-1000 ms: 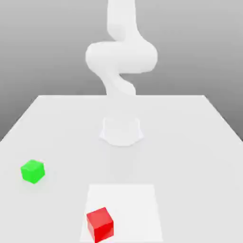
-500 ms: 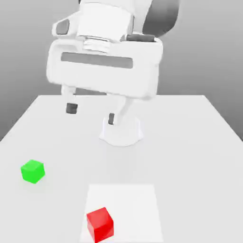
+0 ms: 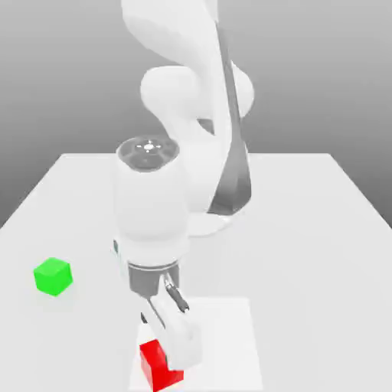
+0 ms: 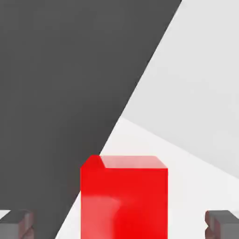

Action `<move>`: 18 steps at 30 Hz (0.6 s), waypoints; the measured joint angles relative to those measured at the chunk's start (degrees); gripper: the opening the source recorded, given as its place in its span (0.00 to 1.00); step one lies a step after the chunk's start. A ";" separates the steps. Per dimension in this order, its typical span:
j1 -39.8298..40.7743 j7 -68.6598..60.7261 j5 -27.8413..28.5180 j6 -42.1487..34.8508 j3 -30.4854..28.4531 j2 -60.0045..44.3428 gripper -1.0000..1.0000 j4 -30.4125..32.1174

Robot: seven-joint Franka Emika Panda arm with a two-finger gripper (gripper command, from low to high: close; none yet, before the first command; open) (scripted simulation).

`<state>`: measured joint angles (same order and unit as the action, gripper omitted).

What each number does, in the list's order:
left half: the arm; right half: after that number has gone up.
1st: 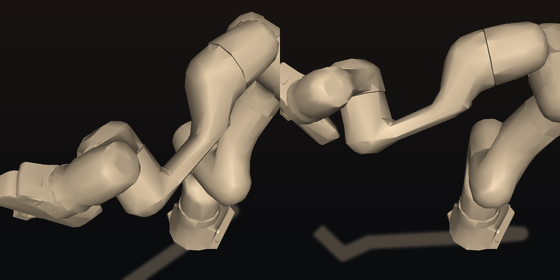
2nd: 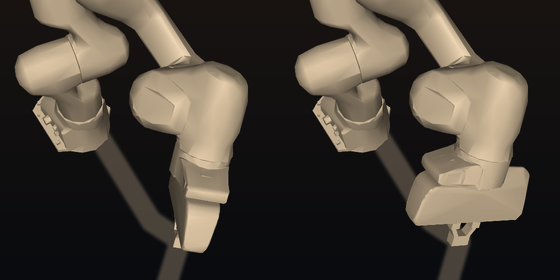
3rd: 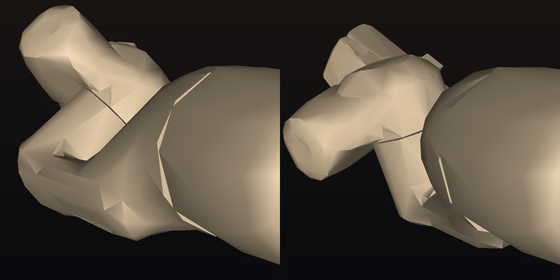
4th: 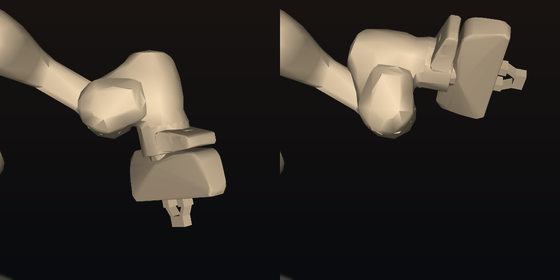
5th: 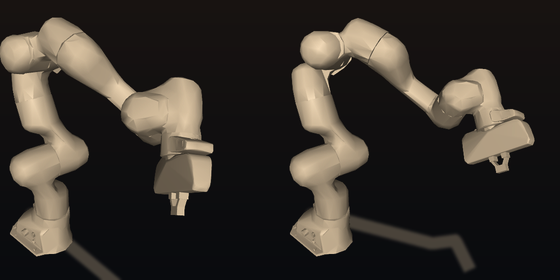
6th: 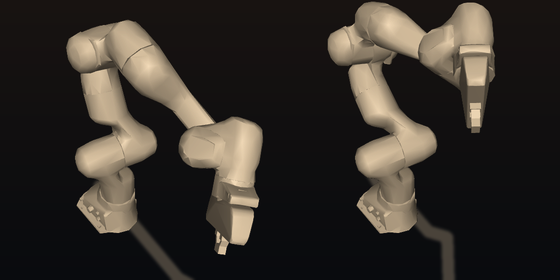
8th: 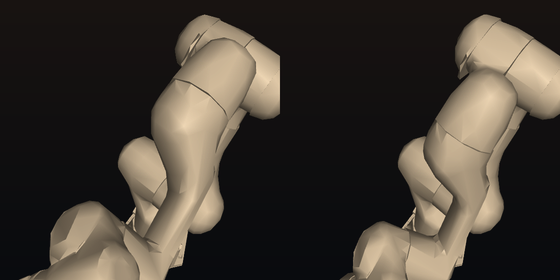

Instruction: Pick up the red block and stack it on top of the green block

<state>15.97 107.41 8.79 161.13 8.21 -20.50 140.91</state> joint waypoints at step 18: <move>11.08 1.86 -5.26 -7.88 -7.29 16.11 0.00 8.65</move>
<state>27.05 109.27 3.53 153.25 0.92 -4.39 149.57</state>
